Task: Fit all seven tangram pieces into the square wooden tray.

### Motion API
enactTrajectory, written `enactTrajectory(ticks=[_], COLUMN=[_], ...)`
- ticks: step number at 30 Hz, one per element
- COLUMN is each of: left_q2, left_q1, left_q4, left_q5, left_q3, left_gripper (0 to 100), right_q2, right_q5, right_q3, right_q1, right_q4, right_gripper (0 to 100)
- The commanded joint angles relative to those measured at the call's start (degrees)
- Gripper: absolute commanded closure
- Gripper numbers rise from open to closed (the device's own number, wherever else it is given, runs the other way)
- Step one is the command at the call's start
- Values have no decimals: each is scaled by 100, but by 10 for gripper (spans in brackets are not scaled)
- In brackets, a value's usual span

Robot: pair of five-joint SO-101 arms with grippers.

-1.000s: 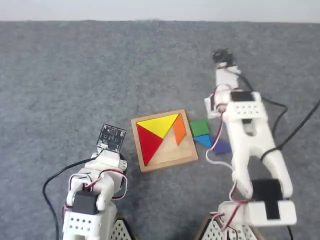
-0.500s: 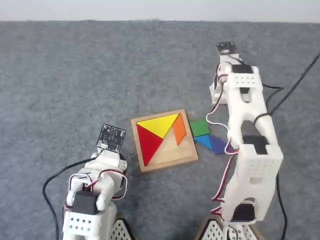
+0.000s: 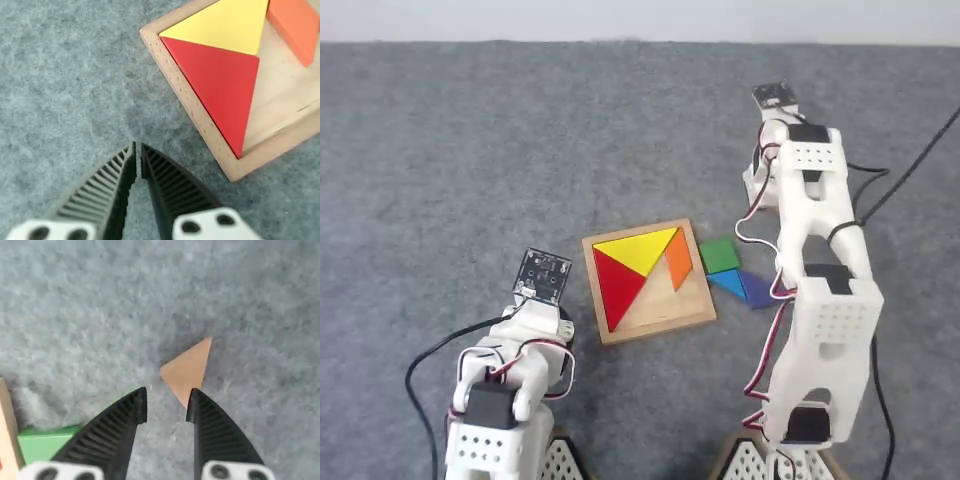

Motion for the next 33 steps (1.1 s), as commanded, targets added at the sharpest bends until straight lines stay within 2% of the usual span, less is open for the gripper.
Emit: enactTrajectory(ticks=[1, 17, 20, 25, 33], left_q2=[-105, -105, -105, -105, -105], left_q1=[-26, -26, -26, -26, -26], left_q4=[18, 18, 18, 18, 18], left_q5=[-18, -18, -18, -18, -18], left_q3=[-57, -57, -57, -57, -57], left_gripper=[981, 981, 981, 981, 981], right_q2=[-66, -31, -31, -31, -22], right_q5=[132, 185, 211, 703, 387], right_q3=[-422, -536, -536, -536, -519], right_q1=[48, 48, 48, 22, 13], right_q4=[4, 40, 66, 198, -31], right_gripper=[853, 853, 799, 671, 702])
